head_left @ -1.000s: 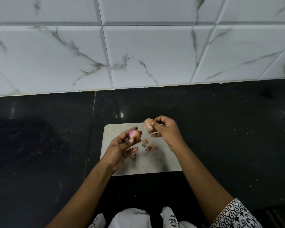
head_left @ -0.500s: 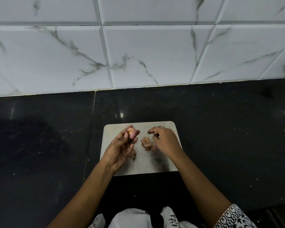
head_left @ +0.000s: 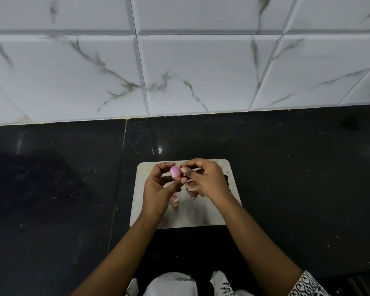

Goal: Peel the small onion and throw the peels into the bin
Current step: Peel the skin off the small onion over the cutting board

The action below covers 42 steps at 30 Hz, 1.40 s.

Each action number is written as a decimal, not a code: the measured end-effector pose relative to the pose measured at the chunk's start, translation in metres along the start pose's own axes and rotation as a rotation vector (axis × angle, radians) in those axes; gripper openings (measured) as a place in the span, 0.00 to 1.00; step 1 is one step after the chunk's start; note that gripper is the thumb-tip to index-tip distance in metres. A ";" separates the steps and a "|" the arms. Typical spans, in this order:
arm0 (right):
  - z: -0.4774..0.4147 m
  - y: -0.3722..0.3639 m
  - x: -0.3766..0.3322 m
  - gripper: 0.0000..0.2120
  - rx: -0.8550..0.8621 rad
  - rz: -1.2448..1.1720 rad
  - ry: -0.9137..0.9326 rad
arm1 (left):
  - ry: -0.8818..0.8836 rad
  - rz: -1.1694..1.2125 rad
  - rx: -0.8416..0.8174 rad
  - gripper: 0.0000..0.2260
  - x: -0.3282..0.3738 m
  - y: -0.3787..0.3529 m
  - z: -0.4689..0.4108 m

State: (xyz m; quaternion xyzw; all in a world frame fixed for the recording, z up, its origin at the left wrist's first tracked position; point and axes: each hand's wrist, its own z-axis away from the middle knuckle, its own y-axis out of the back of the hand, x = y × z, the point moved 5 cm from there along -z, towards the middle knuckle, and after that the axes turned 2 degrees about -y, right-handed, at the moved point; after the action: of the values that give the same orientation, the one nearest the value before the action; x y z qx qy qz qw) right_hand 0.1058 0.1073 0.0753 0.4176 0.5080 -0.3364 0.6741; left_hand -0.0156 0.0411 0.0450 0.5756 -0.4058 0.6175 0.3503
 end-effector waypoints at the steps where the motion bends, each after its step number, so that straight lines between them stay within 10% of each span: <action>1: -0.001 0.003 -0.001 0.04 0.001 -0.010 -0.004 | 0.006 0.008 -0.011 0.18 0.000 0.000 0.000; 10: -0.012 0.010 -0.004 0.06 -0.183 -0.108 -0.099 | 0.235 0.338 -0.112 0.12 -0.007 -0.004 0.001; 17: -0.012 0.013 -0.005 0.03 0.010 -0.044 -0.064 | 0.274 0.370 -0.053 0.10 -0.009 -0.007 0.001; 42: 0.012 0.004 -0.027 0.05 0.260 0.574 0.421 | -0.028 0.052 0.109 0.10 0.013 0.002 0.003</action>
State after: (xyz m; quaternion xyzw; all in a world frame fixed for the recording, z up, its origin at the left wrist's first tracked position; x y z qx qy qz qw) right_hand 0.1069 0.0993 0.1037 0.6851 0.4506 -0.1024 0.5631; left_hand -0.0176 0.0367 0.0573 0.5918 -0.3911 0.6394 0.2967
